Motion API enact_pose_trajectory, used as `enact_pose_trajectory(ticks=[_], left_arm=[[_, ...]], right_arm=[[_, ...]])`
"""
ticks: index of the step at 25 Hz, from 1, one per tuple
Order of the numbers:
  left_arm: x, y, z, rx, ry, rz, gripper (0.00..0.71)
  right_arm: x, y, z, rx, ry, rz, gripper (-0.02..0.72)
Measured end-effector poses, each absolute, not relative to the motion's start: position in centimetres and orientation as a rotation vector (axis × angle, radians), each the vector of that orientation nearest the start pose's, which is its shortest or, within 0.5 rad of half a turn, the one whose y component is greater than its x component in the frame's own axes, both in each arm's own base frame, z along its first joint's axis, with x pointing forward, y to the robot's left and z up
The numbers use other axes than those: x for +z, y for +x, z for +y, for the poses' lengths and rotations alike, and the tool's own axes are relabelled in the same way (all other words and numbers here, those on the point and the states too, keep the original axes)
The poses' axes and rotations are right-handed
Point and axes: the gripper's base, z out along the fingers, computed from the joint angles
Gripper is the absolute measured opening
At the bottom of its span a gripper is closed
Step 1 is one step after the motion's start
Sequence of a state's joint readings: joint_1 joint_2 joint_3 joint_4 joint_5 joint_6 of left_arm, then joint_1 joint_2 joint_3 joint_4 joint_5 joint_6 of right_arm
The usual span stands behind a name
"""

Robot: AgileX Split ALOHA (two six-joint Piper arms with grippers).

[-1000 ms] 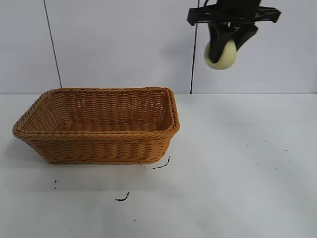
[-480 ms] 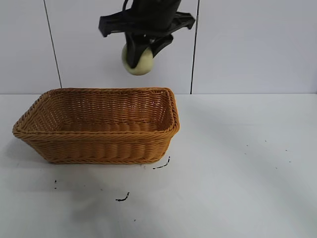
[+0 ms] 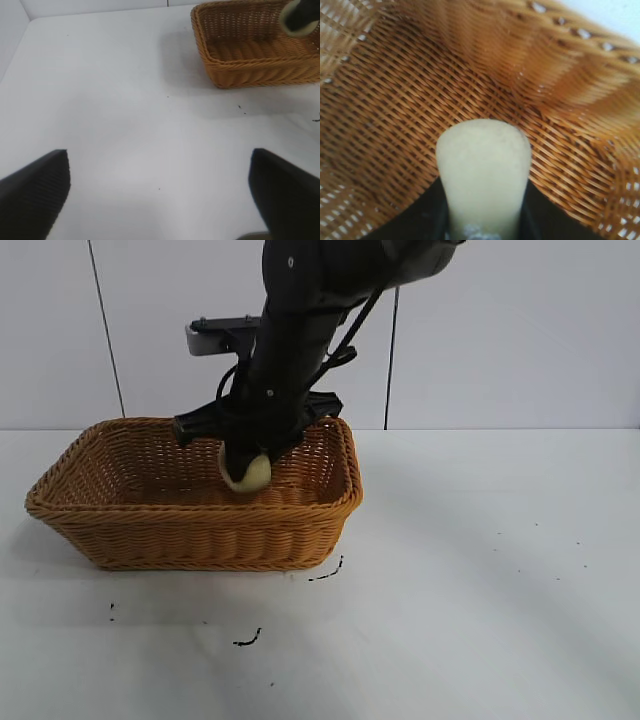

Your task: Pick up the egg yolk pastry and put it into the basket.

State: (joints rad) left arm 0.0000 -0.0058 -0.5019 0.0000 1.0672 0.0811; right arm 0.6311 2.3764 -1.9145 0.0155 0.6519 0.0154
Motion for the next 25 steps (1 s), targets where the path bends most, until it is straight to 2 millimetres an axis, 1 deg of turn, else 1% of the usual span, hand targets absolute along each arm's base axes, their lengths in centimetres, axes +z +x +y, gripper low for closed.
enact_pose_trajectory(ticks=[2, 4, 5, 7, 8, 9, 11, 13, 15, 17, 18, 20, 21, 23, 25], left_arm=[[27.7, -0.6, 0.0, 0.051, 0.083, 2.042, 0.697], [27.7, -0.6, 0.0, 0.051, 0.083, 2.042, 0.697], [27.7, -0.6, 0.0, 0.051, 0.083, 2.042, 0.697], [27.7, -0.6, 0.0, 0.051, 0.083, 2.042, 0.697], [27.7, -0.6, 0.0, 0.051, 0.083, 2.042, 0.697], [27.7, -0.6, 0.0, 0.051, 0.083, 2.042, 0.697], [27.7, -0.6, 0.0, 0.051, 0.083, 2.042, 0.697], [27.7, -0.6, 0.0, 0.051, 0.083, 2.042, 0.697], [27.7, -0.6, 0.0, 0.051, 0.083, 2.042, 0.697], [27.7, -0.6, 0.0, 0.051, 0.083, 2.042, 0.697], [27.7, -0.6, 0.0, 0.051, 0.083, 2.042, 0.697], [27.7, -0.6, 0.0, 0.051, 0.083, 2.042, 0.697], [27.7, -0.6, 0.0, 0.051, 0.083, 2.042, 0.697], [27.7, -0.6, 0.0, 0.051, 0.083, 2.042, 0.697], [27.7, -0.6, 0.0, 0.051, 0.083, 2.042, 0.697]], right_arm=[[13.2, 42.0, 30.8, 0.245, -0.786, 2.503, 0.248], [12.8, 42.0, 30.8, 0.238, -0.804, 2.504, 0.319], [12.8, 42.0, 30.8, 0.239, -0.803, 2.502, 0.361], [13.0, 42.0, 30.8, 0.24, -0.802, 2.499, 0.466], [13.1, 42.0, 30.8, 0.239, -0.803, 2.499, 0.501], [13.2, 42.0, 30.8, 0.234, -0.807, 2.503, 0.529], [13.8, 42.0, 30.7, 0.216, -0.821, 2.513, 0.554], [15.2, 42.1, 30.5, 0.178, -0.844, 2.518, 0.563], [17.8, 42.3, 30.4, 0.162, -0.843, 2.508, 0.563], [20.8, 42.8, 29.8, 0.166, -0.793, 2.509, 0.566], [22.4, 43.1, 29.4, 0.169, -0.764, 2.502, 0.566], [24.4, 43.7, 28.2, 0.165, -0.716, 2.506, 0.567], [25.2, 44.1, 27.5, 0.161, -0.69, 2.509, 0.567], [26.1, 44.9, 25.9, 0.147, -0.645, 2.526, 0.567], [26.5, 45.7, 23.9, 0.129, -0.594, 2.553, 0.567]])
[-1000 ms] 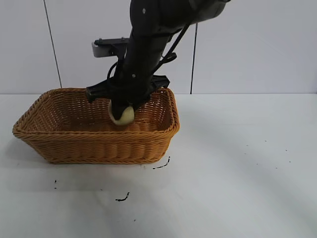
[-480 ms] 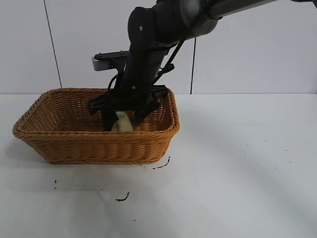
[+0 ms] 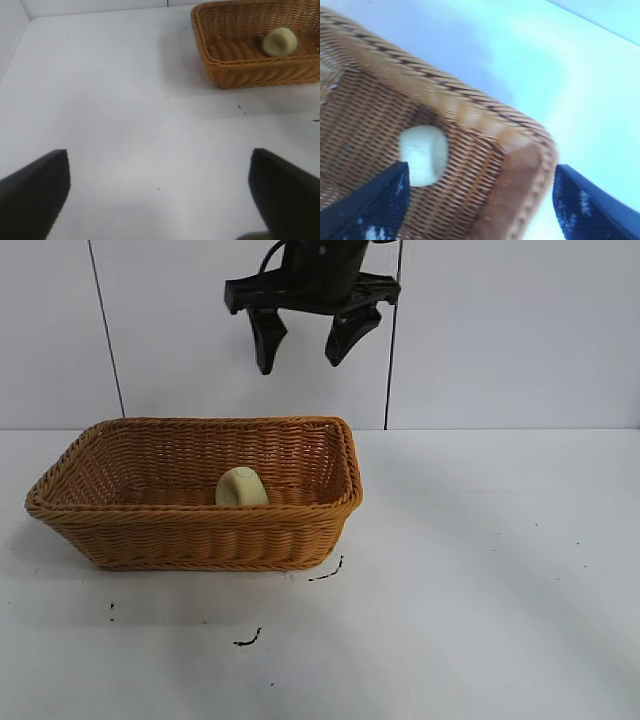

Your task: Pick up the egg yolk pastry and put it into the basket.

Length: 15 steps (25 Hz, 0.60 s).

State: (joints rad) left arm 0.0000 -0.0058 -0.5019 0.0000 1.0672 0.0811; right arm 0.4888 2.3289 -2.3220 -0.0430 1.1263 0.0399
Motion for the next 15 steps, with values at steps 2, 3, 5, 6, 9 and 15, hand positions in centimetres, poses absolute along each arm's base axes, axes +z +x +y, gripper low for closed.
enact_pose_trajectory(ticks=[2, 3, 5, 6, 9, 15], left_arm=[[27.7, -0.6, 0.0, 0.051, 0.083, 2.042, 0.697], [27.7, -0.6, 0.0, 0.051, 0.083, 2.042, 0.697], [27.7, -0.6, 0.0, 0.051, 0.083, 2.042, 0.697], [27.7, -0.6, 0.0, 0.051, 0.083, 2.042, 0.697], [27.7, -0.6, 0.0, 0.051, 0.083, 2.042, 0.697], [27.7, -0.6, 0.0, 0.051, 0.083, 2.042, 0.697]], right_arm=[[26.4, 46.5, 21.8, 0.106, -0.541, 2.588, 0.567], [26.4, 47.0, 20.6, 0.094, -0.51, 2.608, 0.567], [26.3, 47.8, 18.1, 0.069, -0.447, 2.637, 0.567], [26.3, 48.3, 16.7, 0.057, -0.409, 2.649, 0.567], [26.2, 49.4, 12.5, 0.026, -0.298, 2.679, 0.567], [26.2, 50.7, 4.4, -0.016, -0.078, 2.696, 0.567]])
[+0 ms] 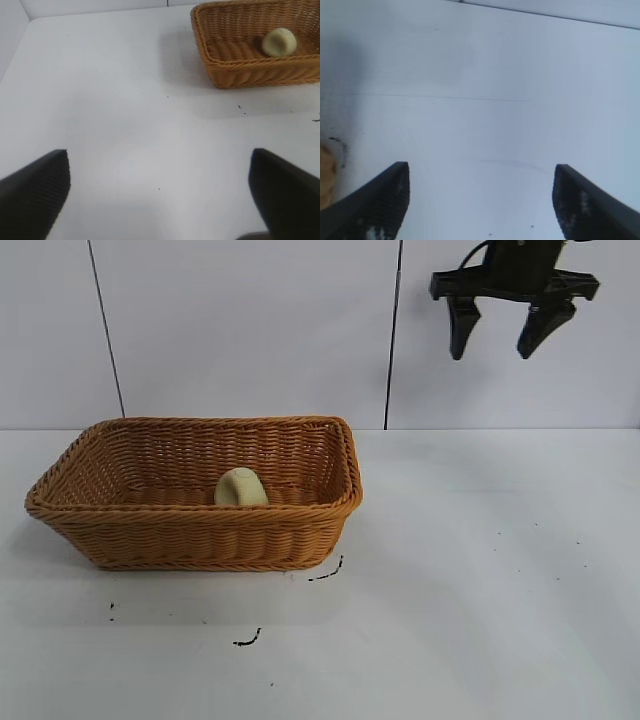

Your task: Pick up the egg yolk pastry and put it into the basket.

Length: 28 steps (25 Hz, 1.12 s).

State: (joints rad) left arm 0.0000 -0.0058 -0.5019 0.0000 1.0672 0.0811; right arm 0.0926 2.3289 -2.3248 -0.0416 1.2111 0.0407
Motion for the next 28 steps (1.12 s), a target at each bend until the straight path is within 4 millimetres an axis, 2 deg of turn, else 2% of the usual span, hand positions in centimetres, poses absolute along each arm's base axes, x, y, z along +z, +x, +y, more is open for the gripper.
enact_pose_trajectory(ticks=[3, 6, 11, 16, 21, 28], left_arm=[[27.7, -0.6, 0.0, 0.051, 0.083, 2.042, 0.697], [27.7, -0.6, 0.0, 0.051, 0.083, 2.042, 0.697], [27.7, -0.6, 0.0, 0.051, 0.083, 2.042, 0.697], [27.7, -0.6, 0.0, 0.051, 0.083, 2.042, 0.697], [27.7, -0.6, 0.0, 0.051, 0.083, 2.042, 0.697], [27.7, -0.6, 0.0, 0.051, 0.083, 2.042, 0.697]], right_arm=[[26.2, 50.9, 2.1, -0.008, -0.009, 2.7, 0.567], [26.4, 50.6, 1.1, 0.001, 0.025, 2.705, 0.567], [26.8, 48.3, 0.1, -0.007, 0.024, 2.765, 0.566], [27.5, 43.3, 0.1, 0.003, 0.011, 2.866, 0.566], [28.6, 36.5, 0.2, 0.018, 0.013, 2.935, 0.561], [30.3, 27.0, 0.2, 0.023, 0.001, 2.934, 0.561]])
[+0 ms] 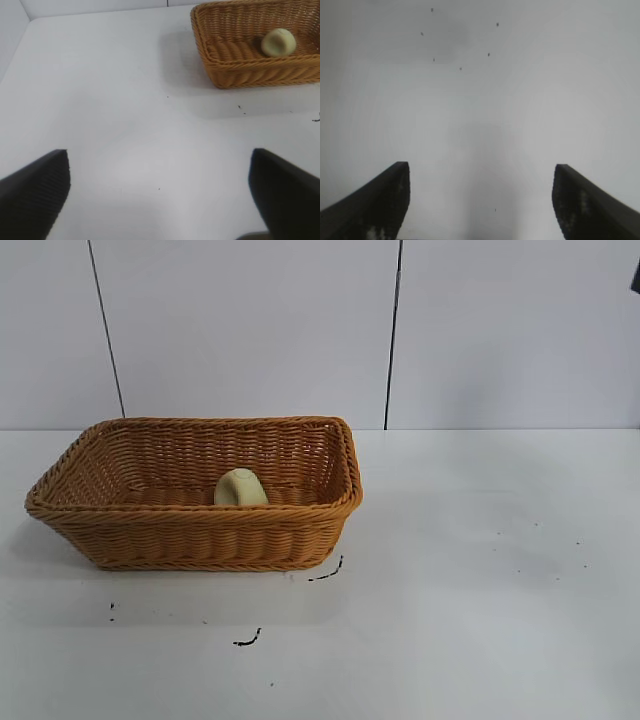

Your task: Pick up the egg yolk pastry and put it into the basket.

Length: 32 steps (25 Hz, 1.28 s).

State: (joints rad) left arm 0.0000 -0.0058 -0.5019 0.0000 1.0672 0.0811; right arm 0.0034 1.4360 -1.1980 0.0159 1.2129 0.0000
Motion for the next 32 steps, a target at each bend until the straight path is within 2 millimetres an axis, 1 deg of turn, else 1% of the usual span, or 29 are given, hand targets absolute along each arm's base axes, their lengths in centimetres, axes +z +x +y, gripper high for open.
enact_pose_trajectory(ticks=[6, 10, 13, 18, 21, 23, 32], left_arm=[[27.7, -0.6, 0.0, 0.051, 0.083, 2.042, 0.697], [27.7, -0.6, 0.0, 0.051, 0.083, 2.042, 0.697], [27.7, -0.6, 0.0, 0.051, 0.083, 2.042, 0.697], [27.7, -0.6, 0.0, 0.051, 0.083, 2.042, 0.697], [27.7, -0.6, 0.0, 0.051, 0.083, 2.042, 0.697], [27.7, -0.6, 0.0, 0.051, 0.083, 2.042, 0.697], [27.7, -0.6, 0.0, 0.051, 0.083, 2.042, 0.697]], right_arm=[[31.3, 20.0, 0.2, 0.028, 0.001, 2.856, 0.561], [31.5, 15.8, 0.2, 0.021, -0.028, 2.742, 0.561], [31.0, 12.9, 0.2, 0.018, -0.035, 2.647, 0.561], [28.8, 8.4, 0.2, 0.014, -0.034, 2.498, 0.561], [27.4, 6.4, 0.2, 0.013, -0.033, 2.419, 0.561], [27.0, 5.3, 0.2, 0.012, -0.033, 2.378, 0.561], [27.7, 1.6, 0.2, 0.009, -0.031, 2.134, 0.561]])
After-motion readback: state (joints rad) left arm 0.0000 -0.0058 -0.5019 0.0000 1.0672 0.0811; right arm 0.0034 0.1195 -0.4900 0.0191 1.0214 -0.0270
